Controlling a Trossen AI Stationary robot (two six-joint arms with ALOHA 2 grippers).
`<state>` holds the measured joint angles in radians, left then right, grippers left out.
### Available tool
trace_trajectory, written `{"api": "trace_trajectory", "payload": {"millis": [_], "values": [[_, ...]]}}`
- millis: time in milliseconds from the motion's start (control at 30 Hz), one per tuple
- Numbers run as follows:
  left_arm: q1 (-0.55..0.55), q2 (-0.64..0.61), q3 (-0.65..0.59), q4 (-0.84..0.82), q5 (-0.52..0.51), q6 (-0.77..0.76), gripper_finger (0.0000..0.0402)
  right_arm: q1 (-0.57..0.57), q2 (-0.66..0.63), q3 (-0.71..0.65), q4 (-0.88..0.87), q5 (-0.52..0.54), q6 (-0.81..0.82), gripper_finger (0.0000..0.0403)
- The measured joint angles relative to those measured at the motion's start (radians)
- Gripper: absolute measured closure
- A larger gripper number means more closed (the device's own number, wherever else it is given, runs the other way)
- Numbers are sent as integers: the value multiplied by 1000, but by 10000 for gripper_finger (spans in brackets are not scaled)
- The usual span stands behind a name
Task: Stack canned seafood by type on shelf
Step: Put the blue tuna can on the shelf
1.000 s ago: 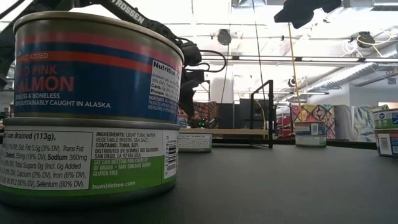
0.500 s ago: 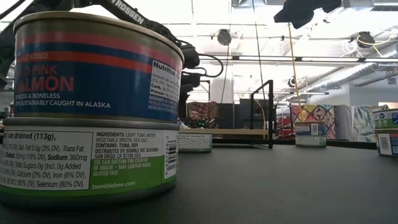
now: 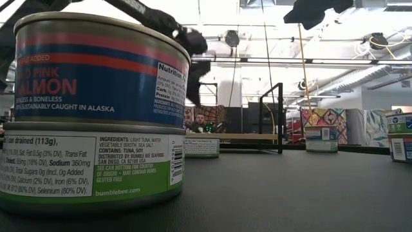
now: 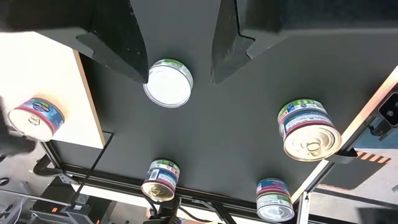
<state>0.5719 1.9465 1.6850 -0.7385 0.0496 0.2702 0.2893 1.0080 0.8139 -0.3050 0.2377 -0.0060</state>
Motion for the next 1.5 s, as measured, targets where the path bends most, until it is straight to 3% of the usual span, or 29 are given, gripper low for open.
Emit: {"api": "trace_trajectory", "payload": {"millis": [233, 667, 867, 1033, 1200, 1500], "values": [[-78, -118, 58, -14, 194, -82, 276, 0, 0, 0, -3, -2, 1, 234], [-304, -356, 58, -440, 184, -217, 276, 0, 12, -1, 42, -3, 43, 234], [-463, -386, 57, -562, 168, -367, 276, 0, 63, 0, 118, -5, 24, 234], [-583, -387, 54, -735, 83, -512, 276, 0, 127, 0, 183, -5, 22, 234], [-647, -405, -18, -758, 28, -565, 276, 0, 168, 0, 212, -9, 21, 234], [-605, -516, -298, -639, 134, -602, 276, 1, 173, 0, 233, -36, 21, 234]]}}
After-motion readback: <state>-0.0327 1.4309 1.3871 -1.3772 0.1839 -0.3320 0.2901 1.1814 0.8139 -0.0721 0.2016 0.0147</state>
